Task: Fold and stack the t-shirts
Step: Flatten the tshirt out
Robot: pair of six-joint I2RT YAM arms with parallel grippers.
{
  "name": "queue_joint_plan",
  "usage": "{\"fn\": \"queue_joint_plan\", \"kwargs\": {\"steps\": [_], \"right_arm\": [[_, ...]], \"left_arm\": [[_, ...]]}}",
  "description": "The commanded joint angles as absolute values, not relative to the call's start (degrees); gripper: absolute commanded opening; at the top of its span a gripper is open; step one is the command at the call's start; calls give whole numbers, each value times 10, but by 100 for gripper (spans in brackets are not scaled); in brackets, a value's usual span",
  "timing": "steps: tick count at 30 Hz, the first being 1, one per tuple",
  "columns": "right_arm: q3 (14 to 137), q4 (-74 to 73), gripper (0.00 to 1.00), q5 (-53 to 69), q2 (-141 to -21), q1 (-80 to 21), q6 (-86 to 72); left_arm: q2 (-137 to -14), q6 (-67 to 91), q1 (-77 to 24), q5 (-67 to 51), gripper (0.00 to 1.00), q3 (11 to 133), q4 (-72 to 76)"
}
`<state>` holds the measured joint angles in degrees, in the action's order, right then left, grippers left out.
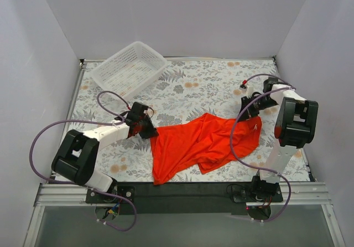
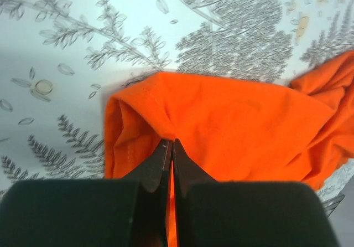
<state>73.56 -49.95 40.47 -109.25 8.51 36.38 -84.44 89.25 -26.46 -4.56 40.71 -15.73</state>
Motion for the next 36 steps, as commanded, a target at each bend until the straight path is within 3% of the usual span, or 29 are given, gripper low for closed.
{"fn": "queue_joint_plan", "kwargs": {"steps": [1, 7, 11, 13, 18, 23, 25, 27, 29, 30, 31, 34, 36], "right_arm": [[815, -538, 1, 442, -1066, 87, 381], [968, -641, 1, 532, -989, 95, 504], [956, -657, 1, 570, -905, 113, 587], [919, -658, 1, 569, -834, 124, 649], [685, -650, 1, 451, -668, 130, 756], [482, -610, 1, 316, -585, 140, 813], [422, -600, 7, 295, -567, 141, 828], [407, -599, 32, 286, -563, 141, 829], [422, -593, 51, 297, -564, 148, 803], [435, -588, 56, 307, -567, 162, 790], [450, -583, 58, 316, -572, 170, 754], [518, -560, 60, 356, -615, 199, 671], [562, -562, 60, 385, -663, 217, 638]], "left_arm": [[-826, 856, -254, -77, 0, 455, -111], [-690, 785, -250, -23, 0, 506, -106], [-590, 753, -249, -28, 0, 517, -126], [-535, 747, -248, -41, 0, 506, -162], [-439, 802, -247, -73, 0, 417, -236], [-422, 911, -248, -204, 0, 269, -272], [-412, 952, -253, -236, 0, 230, -265], [-405, 959, -258, -247, 0, 235, -275], [-402, 944, -258, -218, 14, 280, -336], [-391, 935, -258, -201, 24, 300, -356], [-385, 926, -258, -177, 39, 316, -388], [-358, 896, -258, -108, 60, 369, -403], [-367, 865, -258, -92, 62, 385, -395]]}}
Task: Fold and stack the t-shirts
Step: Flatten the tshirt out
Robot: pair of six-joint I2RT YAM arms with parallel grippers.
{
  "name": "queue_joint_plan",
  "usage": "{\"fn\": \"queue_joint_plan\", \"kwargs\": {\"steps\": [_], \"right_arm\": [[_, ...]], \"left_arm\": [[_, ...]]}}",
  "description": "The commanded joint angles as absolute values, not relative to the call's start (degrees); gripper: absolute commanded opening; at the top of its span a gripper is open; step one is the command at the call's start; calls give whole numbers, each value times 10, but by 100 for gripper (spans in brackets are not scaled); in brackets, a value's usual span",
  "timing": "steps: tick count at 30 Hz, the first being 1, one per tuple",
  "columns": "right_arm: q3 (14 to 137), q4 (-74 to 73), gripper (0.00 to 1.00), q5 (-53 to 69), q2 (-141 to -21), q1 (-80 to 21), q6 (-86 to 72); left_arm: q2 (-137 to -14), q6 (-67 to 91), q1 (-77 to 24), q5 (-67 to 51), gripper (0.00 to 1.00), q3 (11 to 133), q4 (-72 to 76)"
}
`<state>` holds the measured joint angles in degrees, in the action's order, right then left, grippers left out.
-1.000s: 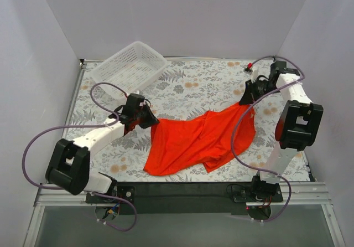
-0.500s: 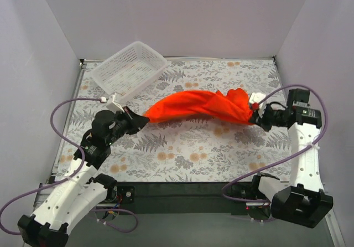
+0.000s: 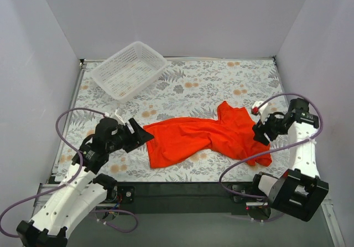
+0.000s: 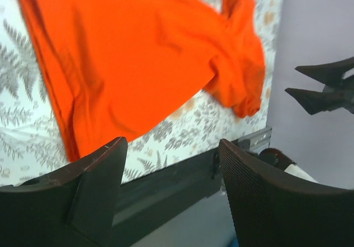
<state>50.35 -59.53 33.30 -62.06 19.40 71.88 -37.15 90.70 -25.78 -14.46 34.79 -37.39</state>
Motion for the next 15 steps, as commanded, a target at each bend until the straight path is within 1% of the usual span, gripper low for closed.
{"fn": "queue_joint_plan", "kwargs": {"steps": [1, 6, 10, 15], "right_arm": [[572, -563, 60, 392, -680, 220, 628], [578, -561, 59, 372, -767, 230, 591], [583, -562, 59, 359, -809, 241, 592], [591, -560, 59, 370, -863, 241, 584]], "left_arm": [[-375, 854, -258, -93, 63, 387, -380], [-442, 779, -258, -84, 63, 383, -329], [-480, 733, -258, -102, 63, 360, -245], [-536, 712, -258, -98, 63, 340, -200]]}}
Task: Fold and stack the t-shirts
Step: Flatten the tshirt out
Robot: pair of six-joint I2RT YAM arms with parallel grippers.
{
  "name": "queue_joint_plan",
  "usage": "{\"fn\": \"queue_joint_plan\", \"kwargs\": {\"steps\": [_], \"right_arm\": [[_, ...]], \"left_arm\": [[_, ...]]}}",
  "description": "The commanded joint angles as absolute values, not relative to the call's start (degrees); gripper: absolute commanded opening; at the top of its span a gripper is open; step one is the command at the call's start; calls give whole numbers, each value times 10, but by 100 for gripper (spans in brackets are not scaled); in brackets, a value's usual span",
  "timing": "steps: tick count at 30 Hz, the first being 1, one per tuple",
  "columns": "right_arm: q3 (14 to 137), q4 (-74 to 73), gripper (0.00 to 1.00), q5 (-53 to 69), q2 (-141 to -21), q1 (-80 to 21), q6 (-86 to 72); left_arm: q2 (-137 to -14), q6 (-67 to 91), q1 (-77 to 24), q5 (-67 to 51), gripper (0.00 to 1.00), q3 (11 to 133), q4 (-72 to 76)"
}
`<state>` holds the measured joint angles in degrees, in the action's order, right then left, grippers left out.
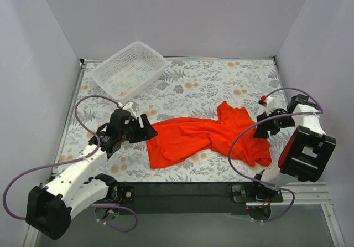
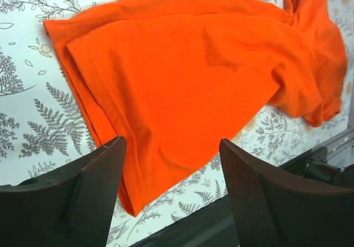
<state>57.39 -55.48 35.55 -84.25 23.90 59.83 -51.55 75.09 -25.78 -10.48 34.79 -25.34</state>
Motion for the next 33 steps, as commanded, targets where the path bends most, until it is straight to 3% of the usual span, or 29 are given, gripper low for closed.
{"fn": "queue_joint_plan", "kwargs": {"steps": [1, 7, 9, 11, 13, 15, 16, 19, 33], "right_arm": [[592, -560, 58, 373, -872, 241, 580], [582, -549, 50, 397, -918, 240, 569], [583, -546, 44, 406, -926, 240, 565], [589, -547, 31, 409, -926, 240, 561], [593, -547, 26, 403, -920, 240, 561], [604, -547, 29, 393, -905, 240, 566], [608, -545, 36, 389, -899, 240, 569], [631, -545, 43, 391, -884, 240, 563], [646, -539, 44, 448, -917, 220, 545]], "left_arm": [[-546, 709, -258, -98, 63, 342, -197], [-634, 687, -258, -95, 63, 366, -192], [-654, 686, -258, -96, 63, 377, -192], [-673, 687, -258, -101, 63, 381, -185], [-682, 692, -259, -100, 63, 381, -177], [-688, 692, -258, -97, 63, 384, -174], [-694, 693, -258, -95, 63, 388, -172], [-708, 692, -258, -89, 63, 395, -164], [-807, 718, -258, 41, 50, 458, -176]]}}
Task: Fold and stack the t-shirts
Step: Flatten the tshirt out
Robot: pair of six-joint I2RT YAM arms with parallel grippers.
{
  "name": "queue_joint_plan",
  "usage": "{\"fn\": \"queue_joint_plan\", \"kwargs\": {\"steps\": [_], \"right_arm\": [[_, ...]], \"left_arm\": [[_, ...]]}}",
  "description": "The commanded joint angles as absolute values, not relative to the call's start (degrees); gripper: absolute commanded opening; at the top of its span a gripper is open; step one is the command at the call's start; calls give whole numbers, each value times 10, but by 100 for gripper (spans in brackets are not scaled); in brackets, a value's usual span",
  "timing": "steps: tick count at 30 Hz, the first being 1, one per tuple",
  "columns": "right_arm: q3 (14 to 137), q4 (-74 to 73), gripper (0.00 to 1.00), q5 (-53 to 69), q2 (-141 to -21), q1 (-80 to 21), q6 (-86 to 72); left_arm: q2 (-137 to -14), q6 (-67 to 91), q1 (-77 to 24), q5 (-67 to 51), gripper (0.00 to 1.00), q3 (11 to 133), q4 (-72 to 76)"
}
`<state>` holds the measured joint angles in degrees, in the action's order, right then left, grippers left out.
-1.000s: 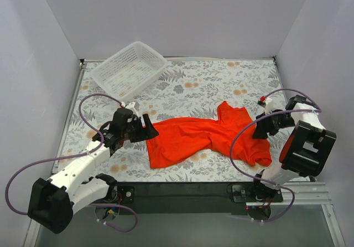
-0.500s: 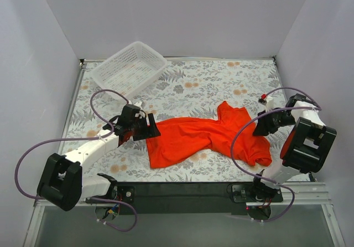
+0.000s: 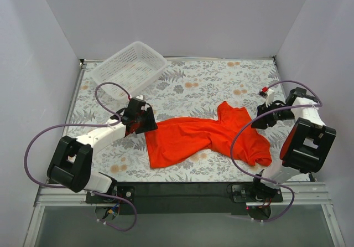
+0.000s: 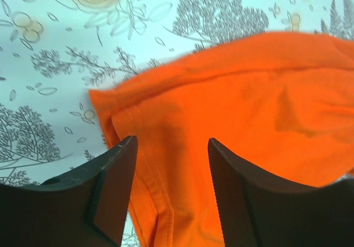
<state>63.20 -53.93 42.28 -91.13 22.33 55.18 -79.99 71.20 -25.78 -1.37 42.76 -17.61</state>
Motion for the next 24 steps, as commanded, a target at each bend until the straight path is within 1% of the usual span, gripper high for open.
{"fn": "queue_joint_plan", "kwargs": {"steps": [1, 10, 17, 21, 22, 24], "right_arm": [[649, -539, 43, 449, -917, 220, 545], [657, -538, 43, 453, -925, 219, 545], [664, -535, 44, 455, -932, 211, 539], [690, -532, 43, 454, -945, 188, 524], [706, -529, 44, 455, -954, 178, 511], [726, -521, 44, 457, -973, 168, 497]], "left_arm": [[-817, 719, -259, 47, 49, 462, -179], [-817, 725, -258, 87, 47, 461, -205], [-846, 729, -258, 65, 45, 464, -203], [-860, 731, -258, 49, 35, 463, -192], [-860, 732, -258, 47, 27, 462, -190], [-856, 733, -258, 45, 20, 460, -187]]}}
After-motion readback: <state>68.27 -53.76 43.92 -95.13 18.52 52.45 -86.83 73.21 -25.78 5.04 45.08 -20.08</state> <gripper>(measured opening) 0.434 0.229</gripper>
